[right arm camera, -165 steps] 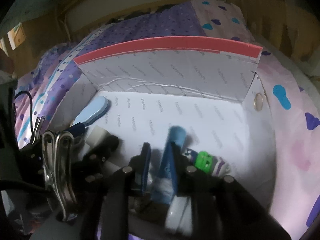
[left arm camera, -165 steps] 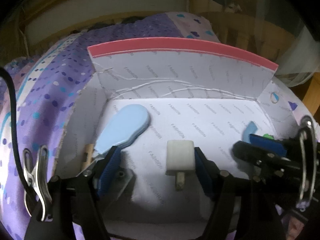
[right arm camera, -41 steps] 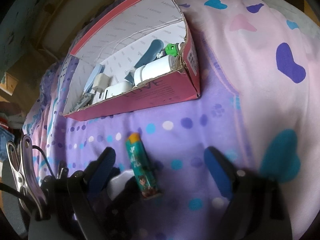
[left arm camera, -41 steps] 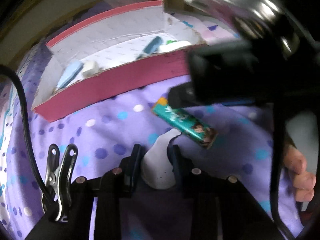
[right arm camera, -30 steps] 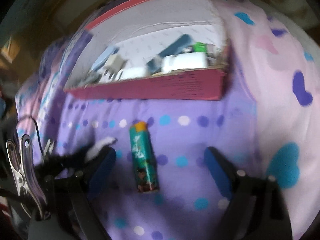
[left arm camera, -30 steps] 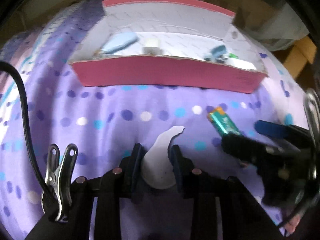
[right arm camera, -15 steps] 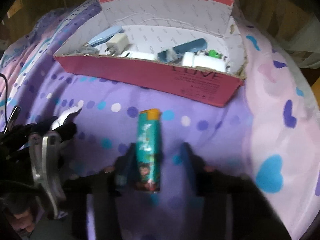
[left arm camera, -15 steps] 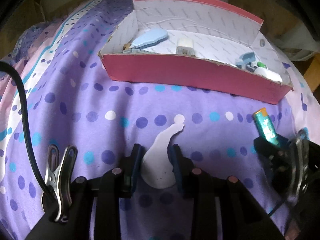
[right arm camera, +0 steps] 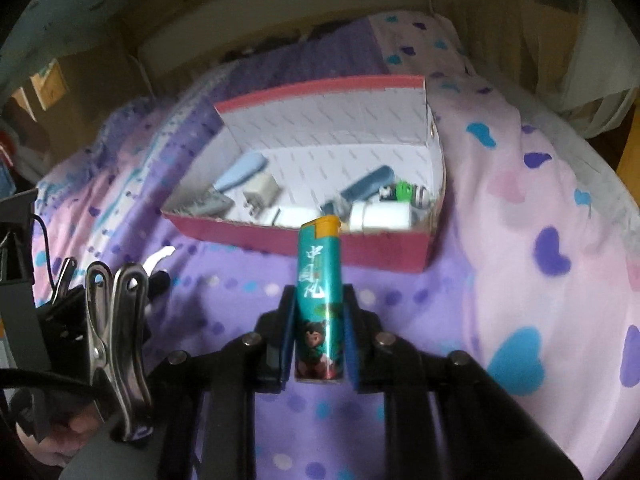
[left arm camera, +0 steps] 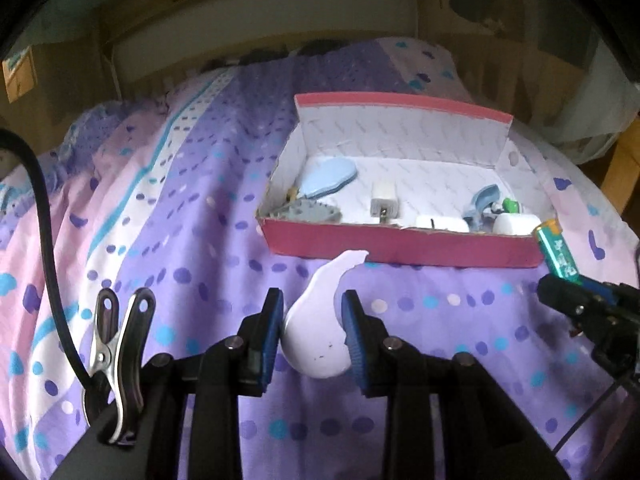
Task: Organize rigid objects
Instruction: 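Grasp the white curved plastic piece with the left gripper while the right gripper grasps the teal lighter, then carry the white curved piece and teal lighter into the box with both grippers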
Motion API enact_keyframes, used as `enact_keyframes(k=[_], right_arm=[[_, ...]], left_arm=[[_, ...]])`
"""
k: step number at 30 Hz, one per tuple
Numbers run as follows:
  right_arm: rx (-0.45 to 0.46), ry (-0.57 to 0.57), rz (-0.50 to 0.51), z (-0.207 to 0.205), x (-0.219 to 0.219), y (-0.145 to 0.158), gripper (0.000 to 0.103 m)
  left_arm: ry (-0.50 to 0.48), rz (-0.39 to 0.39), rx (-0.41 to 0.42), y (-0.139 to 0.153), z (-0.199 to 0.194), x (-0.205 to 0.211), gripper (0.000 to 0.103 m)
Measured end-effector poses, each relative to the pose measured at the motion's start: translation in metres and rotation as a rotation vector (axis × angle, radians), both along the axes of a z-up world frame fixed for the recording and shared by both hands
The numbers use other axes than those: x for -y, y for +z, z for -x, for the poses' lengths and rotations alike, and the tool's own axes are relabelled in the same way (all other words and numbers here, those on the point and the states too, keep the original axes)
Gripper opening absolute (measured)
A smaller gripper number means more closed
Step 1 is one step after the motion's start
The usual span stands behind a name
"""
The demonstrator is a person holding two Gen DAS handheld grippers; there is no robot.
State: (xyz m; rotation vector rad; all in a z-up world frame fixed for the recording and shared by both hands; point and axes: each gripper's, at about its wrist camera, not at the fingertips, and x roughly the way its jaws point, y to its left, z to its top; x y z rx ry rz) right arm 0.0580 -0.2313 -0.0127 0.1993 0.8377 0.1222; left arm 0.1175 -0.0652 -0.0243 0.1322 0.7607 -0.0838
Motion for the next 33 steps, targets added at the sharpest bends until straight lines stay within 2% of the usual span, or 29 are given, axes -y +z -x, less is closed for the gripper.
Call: enact_keyframes(k=[4, 12, 18, 22, 33], right_arm=[[0.001, 0.012, -0.001, 0.001, -0.003, 0.003, 0.022], [0.039, 0.007, -0.021, 0.002, -0.005, 0.005, 0.022], [0.054, 0.01, -0.028, -0.002, -0.004, 0.006, 0.022], [0.057, 0.007, -0.018, -0.005, -0.004, 0.005, 0.022], [0.068, -0.032, 0.002, -0.022, 0.006, 0.004, 0.022]], left_arm=[[-0.031, -0.016, 0.016, 0.002, 0.002, 0.006, 0.032], [-0.041, 0.009, 0.074, 0.009, 0.005, 0.005, 0.032], [-0.053, -0.038, 0.093, 0.008, 0.0, 0.013, 0.032], [-0.064, -0.032, 0.113, 0.01, 0.0, 0.013, 0.032], [-0.061, -0.028, 0.101, 0.009, -0.021, 0.013, 0.032]])
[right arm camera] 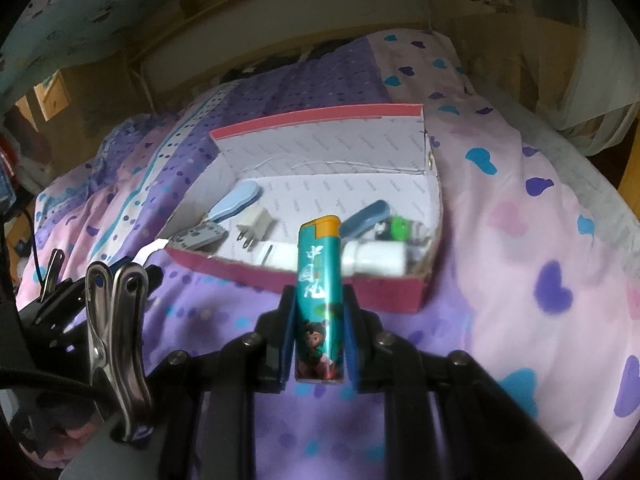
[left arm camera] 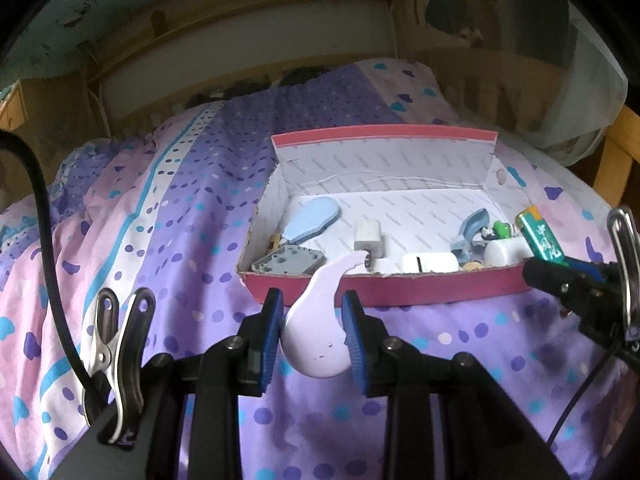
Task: Organize rigid objects
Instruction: 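Carry the white curved piece and teal lighter into the box with both grippers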
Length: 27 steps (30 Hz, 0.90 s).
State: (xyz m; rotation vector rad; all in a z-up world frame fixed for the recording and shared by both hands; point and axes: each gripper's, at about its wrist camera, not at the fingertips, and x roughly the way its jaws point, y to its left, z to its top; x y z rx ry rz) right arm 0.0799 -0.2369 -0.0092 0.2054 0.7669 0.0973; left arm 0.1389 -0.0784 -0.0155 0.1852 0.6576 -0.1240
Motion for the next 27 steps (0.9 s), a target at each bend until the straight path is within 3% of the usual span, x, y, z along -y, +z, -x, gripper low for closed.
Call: enact_keyframes(k=[16, 27], right_arm=[[-0.032, 0.005, 0.034, -0.041, -0.001, -0.009, 0.022], [-0.007, 0.031, 0.045, -0.061, -0.005, -0.01, 0.022]], left_arm=[[0.016, 0.005, 0.002, -0.002, -0.033, -0.001, 0.032], [0.002, -0.004, -0.012, -0.012, -0.066, 0.007, 0.032]])
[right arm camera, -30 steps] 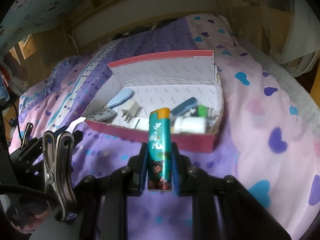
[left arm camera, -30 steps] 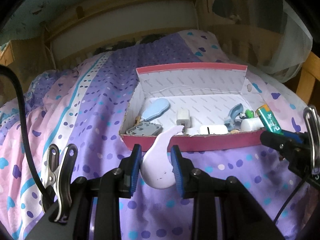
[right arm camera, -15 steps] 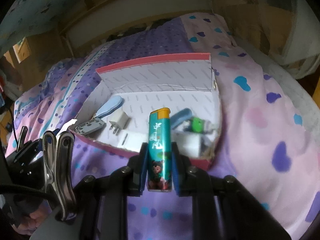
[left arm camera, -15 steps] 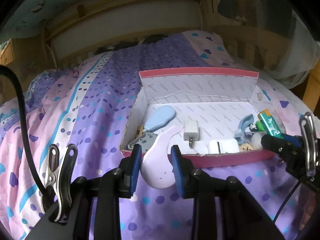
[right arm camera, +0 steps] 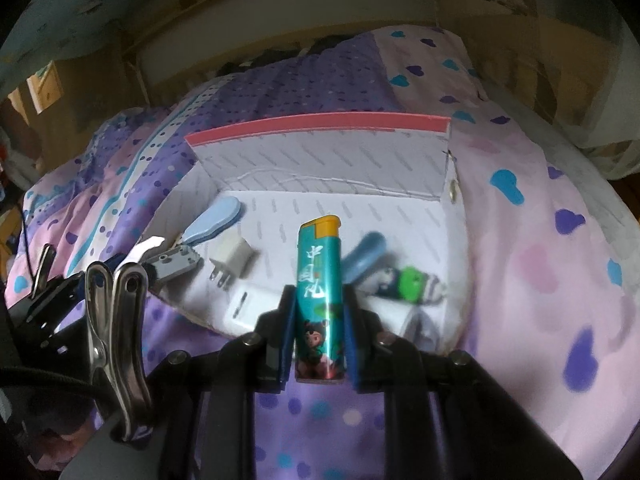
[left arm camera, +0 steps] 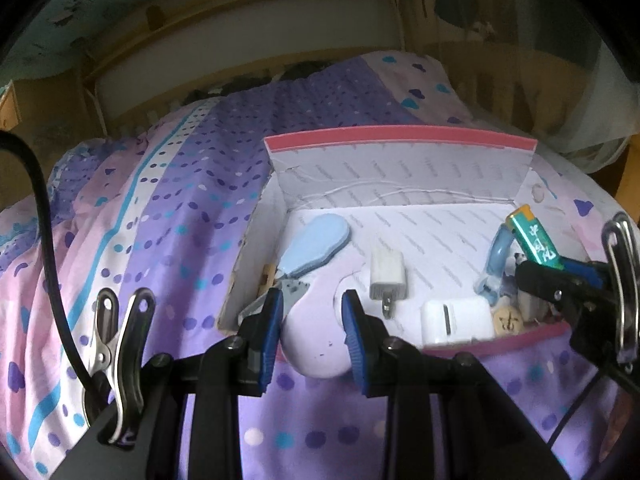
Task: Organize rigid objects
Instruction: 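Carry the white curved piece and teal lighter into the box with both grippers, then open the left gripper to set the curved piece down while the right gripper releases the lighter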
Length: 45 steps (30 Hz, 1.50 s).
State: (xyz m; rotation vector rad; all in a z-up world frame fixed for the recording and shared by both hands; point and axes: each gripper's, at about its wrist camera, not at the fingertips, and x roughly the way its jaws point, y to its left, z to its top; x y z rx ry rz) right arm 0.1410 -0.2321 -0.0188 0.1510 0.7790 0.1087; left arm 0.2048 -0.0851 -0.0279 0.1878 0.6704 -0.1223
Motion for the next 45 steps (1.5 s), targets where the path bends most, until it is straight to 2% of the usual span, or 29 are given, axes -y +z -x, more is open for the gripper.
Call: enact_keyframes(k=[5, 12, 14, 21, 25, 26, 29, 33, 36, 45], right_arm=[[0.006, 0.039, 0.016, -0.015, -0.009, -0.003, 0.022], [-0.04, 0.092, 0.092, -0.037, -0.025, -0.014, 0.022], [-0.074, 0.127, 0.039, -0.04, -0.025, -0.017, 0.022], [-0.069, 0.139, 0.071, -0.044, -0.03, -0.02, 0.022], [-0.065, 0.097, 0.098, -0.039, -0.034, -0.021, 0.022], [-0.064, 0.083, 0.099, -0.039, -0.033, -0.021, 0.022], [-0.063, 0.043, 0.104, -0.038, -0.03, -0.022, 0.029], [-0.053, 0.024, 0.119, -0.036, -0.028, -0.025, 0.029], [-0.04, 0.007, 0.149, -0.034, -0.03, -0.027, 0.029], [-0.03, -0.003, 0.152, -0.034, -0.03, -0.029, 0.028]], left_arm=[[-0.032, 0.02, 0.005, -0.004, -0.017, 0.002, 0.032], [-0.142, 0.153, -0.083, -0.015, -0.046, 0.006, 0.032], [-0.153, 0.142, -0.078, -0.016, -0.049, 0.01, 0.032], [-0.172, 0.185, -0.119, -0.018, -0.043, 0.005, 0.032], [-0.198, 0.191, -0.201, -0.019, -0.036, 0.005, 0.032], [-0.203, 0.172, -0.208, -0.021, -0.034, 0.007, 0.035], [-0.174, 0.134, -0.186, -0.029, -0.035, 0.011, 0.046], [-0.115, 0.12, -0.153, -0.037, -0.037, 0.013, 0.053], [-0.1, 0.116, -0.142, -0.039, -0.037, 0.011, 0.055], [-0.072, 0.097, -0.118, -0.042, -0.039, 0.012, 0.057]])
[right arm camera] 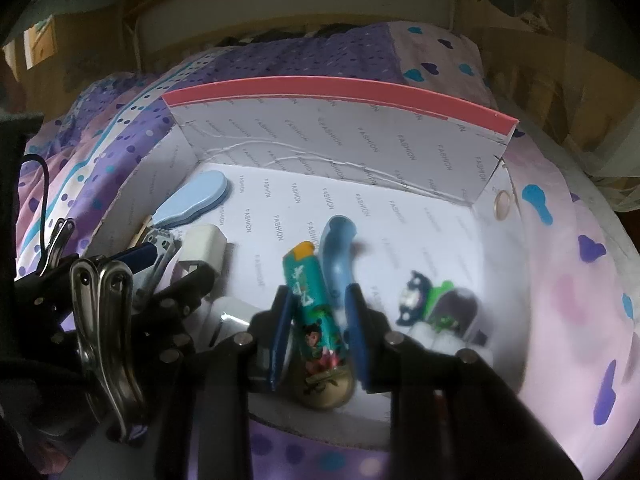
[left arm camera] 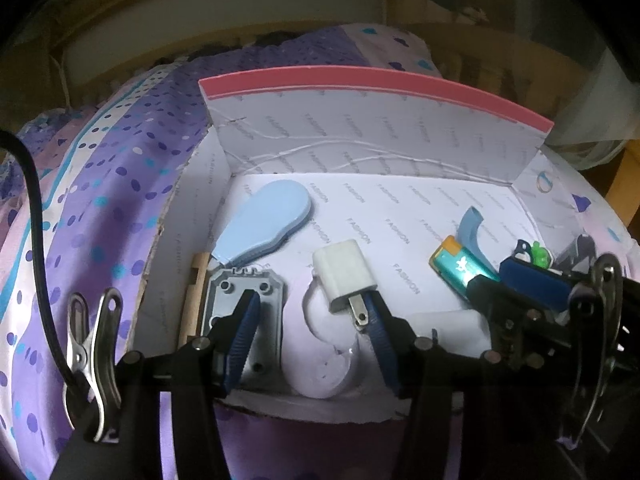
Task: Organize rigid objects
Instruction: 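Open the left gripper to set the curved piece down while the right gripper releases the lighter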
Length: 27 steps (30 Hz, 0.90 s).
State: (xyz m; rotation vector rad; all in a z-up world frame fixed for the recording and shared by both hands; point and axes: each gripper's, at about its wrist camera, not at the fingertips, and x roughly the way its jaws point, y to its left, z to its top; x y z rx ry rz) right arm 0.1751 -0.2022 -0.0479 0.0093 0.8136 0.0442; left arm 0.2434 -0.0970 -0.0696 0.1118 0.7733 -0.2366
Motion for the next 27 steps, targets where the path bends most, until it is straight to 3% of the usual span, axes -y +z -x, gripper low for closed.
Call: enact_keyframes(k=[4, 8, 11, 13, 16, 18, 27], right_arm=[[0.001, 0.001, 0.001, 0.0, 0.0, 0.0, 0.028], [0.007, 0.002, 0.001, 0.001, 0.0, 0.0, 0.028], [0.011, -0.003, 0.002, 0.002, 0.001, 0.001, 0.028], [0.014, -0.007, 0.013, 0.003, 0.001, 0.002, 0.029], [0.028, -0.028, 0.058, 0.004, 0.003, 0.007, 0.044], [0.028, -0.024, 0.018, 0.004, 0.008, 0.01, 0.049], [0.029, -0.021, 0.034, 0.004, 0.006, 0.01, 0.05]], left_arm=[[0.017, -0.011, -0.003, 0.0, -0.002, 0.0, 0.064], [0.021, -0.013, -0.002, 0.001, -0.003, -0.001, 0.065], [0.051, -0.032, 0.009, 0.002, -0.004, -0.003, 0.076], [0.057, -0.033, 0.007, 0.003, -0.004, -0.004, 0.078], [0.058, -0.031, 0.007, 0.003, -0.005, -0.006, 0.079], [0.058, -0.032, 0.006, 0.003, -0.005, -0.006, 0.079], [0.067, -0.042, -0.007, 0.0, -0.008, -0.006, 0.085]])
